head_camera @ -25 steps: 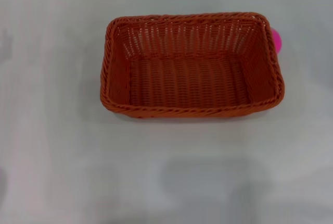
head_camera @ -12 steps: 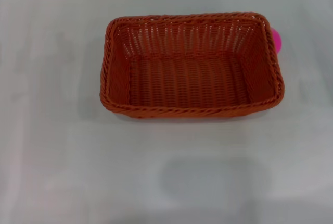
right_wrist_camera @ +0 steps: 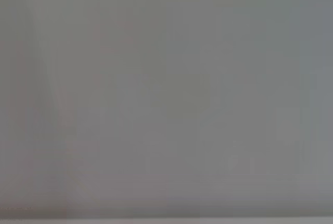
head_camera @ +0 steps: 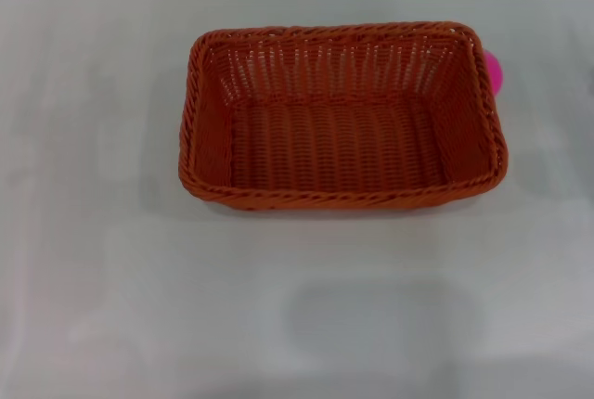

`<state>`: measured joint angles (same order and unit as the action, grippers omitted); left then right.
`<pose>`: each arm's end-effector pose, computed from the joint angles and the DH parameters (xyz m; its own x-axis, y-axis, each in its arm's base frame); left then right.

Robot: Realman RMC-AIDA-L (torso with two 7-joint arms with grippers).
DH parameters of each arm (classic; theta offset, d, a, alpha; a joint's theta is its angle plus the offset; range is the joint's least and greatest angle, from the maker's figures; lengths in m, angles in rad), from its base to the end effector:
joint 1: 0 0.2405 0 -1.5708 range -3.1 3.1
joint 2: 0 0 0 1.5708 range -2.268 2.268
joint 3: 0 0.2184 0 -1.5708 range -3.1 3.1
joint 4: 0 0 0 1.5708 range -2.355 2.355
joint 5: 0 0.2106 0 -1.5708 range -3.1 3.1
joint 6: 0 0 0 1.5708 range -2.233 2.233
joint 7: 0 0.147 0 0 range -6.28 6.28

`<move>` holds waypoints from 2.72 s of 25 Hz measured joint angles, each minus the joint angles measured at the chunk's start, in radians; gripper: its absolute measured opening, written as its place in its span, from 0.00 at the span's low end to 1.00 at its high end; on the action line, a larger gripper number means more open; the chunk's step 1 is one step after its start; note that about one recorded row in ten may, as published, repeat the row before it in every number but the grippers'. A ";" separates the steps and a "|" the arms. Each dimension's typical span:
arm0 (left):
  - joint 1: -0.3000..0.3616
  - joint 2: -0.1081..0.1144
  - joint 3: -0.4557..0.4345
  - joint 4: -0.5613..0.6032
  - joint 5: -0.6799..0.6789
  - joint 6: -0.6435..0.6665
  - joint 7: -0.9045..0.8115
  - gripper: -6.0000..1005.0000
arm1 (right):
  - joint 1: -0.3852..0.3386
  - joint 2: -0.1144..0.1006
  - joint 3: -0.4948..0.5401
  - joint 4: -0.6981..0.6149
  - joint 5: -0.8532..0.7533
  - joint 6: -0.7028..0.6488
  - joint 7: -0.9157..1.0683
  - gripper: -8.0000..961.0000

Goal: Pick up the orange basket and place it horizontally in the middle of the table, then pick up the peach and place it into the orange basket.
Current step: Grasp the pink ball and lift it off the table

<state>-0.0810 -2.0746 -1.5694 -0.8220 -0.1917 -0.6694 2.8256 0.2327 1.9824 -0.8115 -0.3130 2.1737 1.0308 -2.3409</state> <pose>-0.3109 0.3259 0.0745 0.5675 -0.0196 0.8231 0.8217 0.0774 -0.5647 0.3879 0.2818 0.0825 0.6177 -0.2005 -0.7605 -0.7846 -0.0912 -0.6132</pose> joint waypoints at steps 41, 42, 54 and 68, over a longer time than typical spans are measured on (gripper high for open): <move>-0.010 0.001 -0.036 0.040 0.000 -0.003 0.000 0.63 | 0.110 0.018 -0.015 -0.011 -0.386 0.070 0.159 0.91; -0.011 0.002 -0.039 0.040 0.000 -0.003 0.000 0.63 | 0.117 0.019 -0.018 -0.008 -0.388 0.067 0.160 0.91; -0.011 0.002 -0.041 0.043 -0.002 -0.003 0.000 0.63 | 0.160 0.019 -0.032 0.015 -0.436 0.040 0.208 0.90; -0.007 0.001 -0.052 0.043 0.000 -0.001 0.000 0.63 | 0.182 0.022 -0.048 0.017 -0.445 -0.032 0.212 0.90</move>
<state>-0.0877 -2.0737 -1.6215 -0.7792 -0.1919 -0.6703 2.8256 0.4148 2.0046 -0.8597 -0.2956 1.7290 0.9984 -2.1291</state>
